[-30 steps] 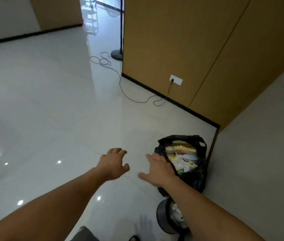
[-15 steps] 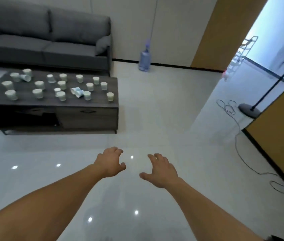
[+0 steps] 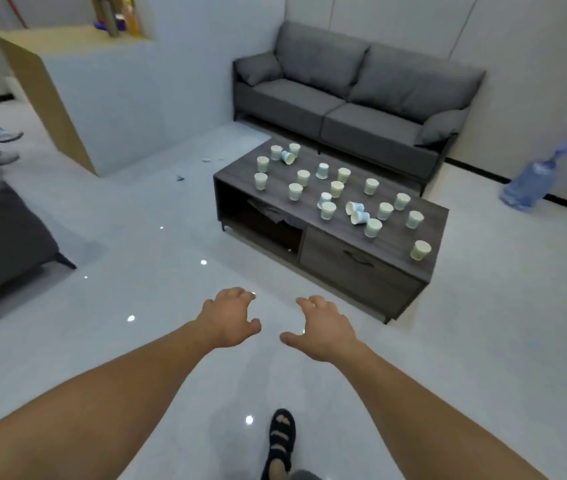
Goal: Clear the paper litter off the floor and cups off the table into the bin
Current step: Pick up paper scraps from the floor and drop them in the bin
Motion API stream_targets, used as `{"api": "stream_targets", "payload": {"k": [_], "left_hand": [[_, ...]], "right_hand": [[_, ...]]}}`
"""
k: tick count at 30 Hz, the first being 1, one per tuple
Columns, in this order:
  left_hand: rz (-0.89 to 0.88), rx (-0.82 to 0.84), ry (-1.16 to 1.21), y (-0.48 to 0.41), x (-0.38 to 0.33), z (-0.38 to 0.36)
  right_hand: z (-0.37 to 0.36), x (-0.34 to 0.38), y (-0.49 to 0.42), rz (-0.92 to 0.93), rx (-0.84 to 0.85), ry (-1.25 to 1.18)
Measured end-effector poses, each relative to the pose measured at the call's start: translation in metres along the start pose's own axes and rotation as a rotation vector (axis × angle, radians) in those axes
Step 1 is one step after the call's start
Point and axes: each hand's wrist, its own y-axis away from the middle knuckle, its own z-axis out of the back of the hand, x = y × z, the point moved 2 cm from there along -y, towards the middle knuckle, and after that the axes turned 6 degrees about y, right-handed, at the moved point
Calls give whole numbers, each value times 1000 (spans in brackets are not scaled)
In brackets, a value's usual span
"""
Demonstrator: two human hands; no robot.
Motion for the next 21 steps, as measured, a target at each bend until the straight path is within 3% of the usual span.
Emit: {"api": "stream_targets", "payload": {"k": [10,21], "left_hand": [[295,-105,79,-82,69,82],[455,-156,215,-184,187,145]], "right_hand": [[57,59,-175,290,62,79],[82,162,-345,407,154,177]]}}
